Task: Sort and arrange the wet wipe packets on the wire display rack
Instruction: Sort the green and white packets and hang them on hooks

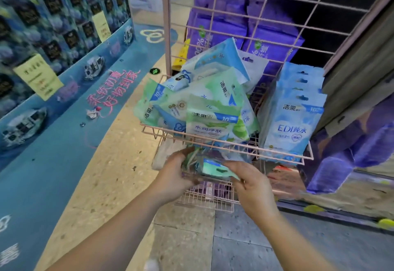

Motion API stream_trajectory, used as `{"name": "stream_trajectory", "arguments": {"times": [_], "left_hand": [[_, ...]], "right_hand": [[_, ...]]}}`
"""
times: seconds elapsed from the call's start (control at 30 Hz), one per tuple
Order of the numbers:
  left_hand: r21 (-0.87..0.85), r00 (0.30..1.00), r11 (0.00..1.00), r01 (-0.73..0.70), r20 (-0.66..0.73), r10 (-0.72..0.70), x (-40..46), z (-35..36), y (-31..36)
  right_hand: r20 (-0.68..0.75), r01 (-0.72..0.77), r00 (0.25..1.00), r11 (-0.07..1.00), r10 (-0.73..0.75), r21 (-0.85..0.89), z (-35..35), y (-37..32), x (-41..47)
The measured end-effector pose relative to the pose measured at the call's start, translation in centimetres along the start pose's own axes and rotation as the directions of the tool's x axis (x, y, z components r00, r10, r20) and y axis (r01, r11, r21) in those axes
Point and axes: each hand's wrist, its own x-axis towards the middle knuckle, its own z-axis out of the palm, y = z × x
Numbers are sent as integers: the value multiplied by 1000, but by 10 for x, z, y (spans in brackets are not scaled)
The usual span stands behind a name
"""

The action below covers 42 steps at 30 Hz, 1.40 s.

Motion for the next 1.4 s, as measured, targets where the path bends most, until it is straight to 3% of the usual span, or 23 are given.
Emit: {"name": "stream_trajectory", "arguments": {"times": [0.1,0.2,0.33,0.5,0.57,0.7,0.9,1.1,1.23,1.4], "left_hand": [[-45,992,998,-35,123,40,-5,-6,17],[-231,969,970,80,246,-21,-17,-13,33],[-456,974,880,131,223,-29,-29,-27,52],[-510,990,854,103,137,-38,-35,-47,57],[-549,993,829,107,98,-64,-37,-56,54],[-622,994,775,111,50,-102,-42,-72,50],[-654,979,754,54,-115,-169,-38,-85,57],[-723,974,687,65,-105,-202,-37,-86,67],[-852,983,515,92,-6,-186,-42,-88,71],[-936,991,330,119,90,-102,-45,-93,82]], "right_hand": [[-48,-85,994,984,93,155,-15,-33,-5],[-112,-162,964,864,242,477,-33,-61,10],[-53,-226,943,750,328,622,-47,-76,31],[-54,-254,929,736,367,628,-40,-83,44],[-4,-270,944,782,329,561,-35,-85,51],[80,-297,953,954,294,36,-32,-95,70],[-16,-274,961,947,275,-168,-47,-103,99],[69,-321,944,947,321,-13,-56,-98,108],[50,-296,955,934,292,201,-54,-90,90],[19,-297,952,907,305,298,-58,-82,83]]}}
